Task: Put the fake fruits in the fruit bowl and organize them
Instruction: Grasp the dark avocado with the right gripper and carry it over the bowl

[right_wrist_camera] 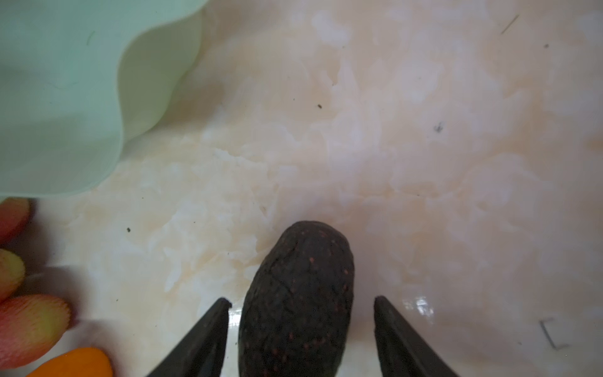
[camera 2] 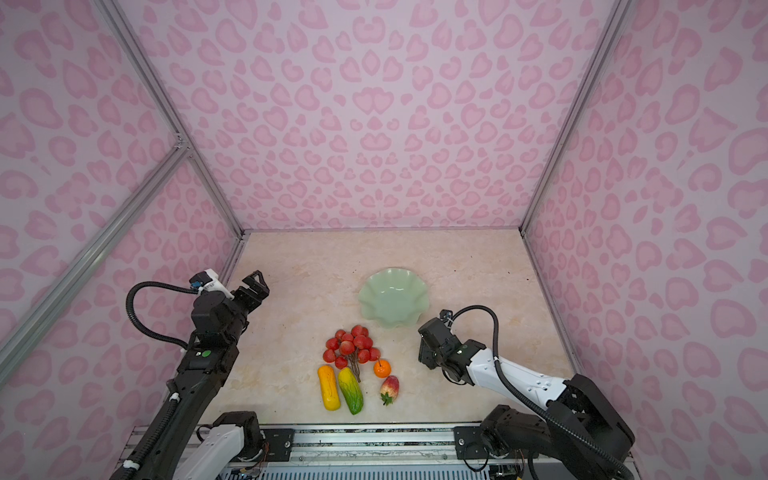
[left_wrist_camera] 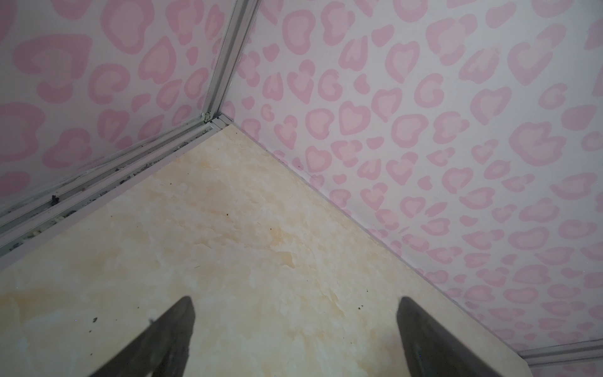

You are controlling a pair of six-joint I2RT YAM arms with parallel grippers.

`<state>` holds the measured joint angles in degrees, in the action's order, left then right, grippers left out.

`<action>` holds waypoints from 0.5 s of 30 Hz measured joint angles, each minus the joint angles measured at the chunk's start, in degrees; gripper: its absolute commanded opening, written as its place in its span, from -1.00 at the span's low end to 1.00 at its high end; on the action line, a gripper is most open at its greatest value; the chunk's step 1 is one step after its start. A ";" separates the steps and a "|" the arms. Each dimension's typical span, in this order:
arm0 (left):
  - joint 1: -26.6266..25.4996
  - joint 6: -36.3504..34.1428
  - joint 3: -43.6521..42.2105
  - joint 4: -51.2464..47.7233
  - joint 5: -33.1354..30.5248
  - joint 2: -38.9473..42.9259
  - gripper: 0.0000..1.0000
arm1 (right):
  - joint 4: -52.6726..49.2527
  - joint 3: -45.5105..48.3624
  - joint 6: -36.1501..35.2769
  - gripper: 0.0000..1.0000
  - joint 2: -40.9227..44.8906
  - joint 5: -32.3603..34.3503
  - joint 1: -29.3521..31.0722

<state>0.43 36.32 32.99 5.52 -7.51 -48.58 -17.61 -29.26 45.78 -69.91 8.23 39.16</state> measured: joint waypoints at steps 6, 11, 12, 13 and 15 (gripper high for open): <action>0.09 0.09 -0.39 -0.22 1.51 -1.14 0.95 | 2.01 -0.17 1.16 -0.45 -1.64 2.32 1.27; 0.22 0.04 -0.55 -0.76 2.12 -1.33 0.96 | -2.43 -5.03 -0.61 -0.47 5.55 8.57 3.61; 0.22 0.04 -0.66 -0.79 2.16 -1.46 0.95 | -2.43 -5.99 -1.38 -0.47 6.80 9.84 3.58; 0.22 0.13 -0.68 -1.05 2.43 -1.75 0.95 | -2.56 -7.19 -2.62 -0.47 7.56 10.95 3.52; 0.22 0.59 -0.68 -1.16 3.30 -2.29 0.94 | -2.29 -10.19 -5.07 -0.45 6.95 12.33 3.30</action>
<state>0.64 36.91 32.32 4.36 -4.21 -50.87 -19.90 -39.44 40.71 -62.96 20.56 42.46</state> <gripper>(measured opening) 0.977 0.347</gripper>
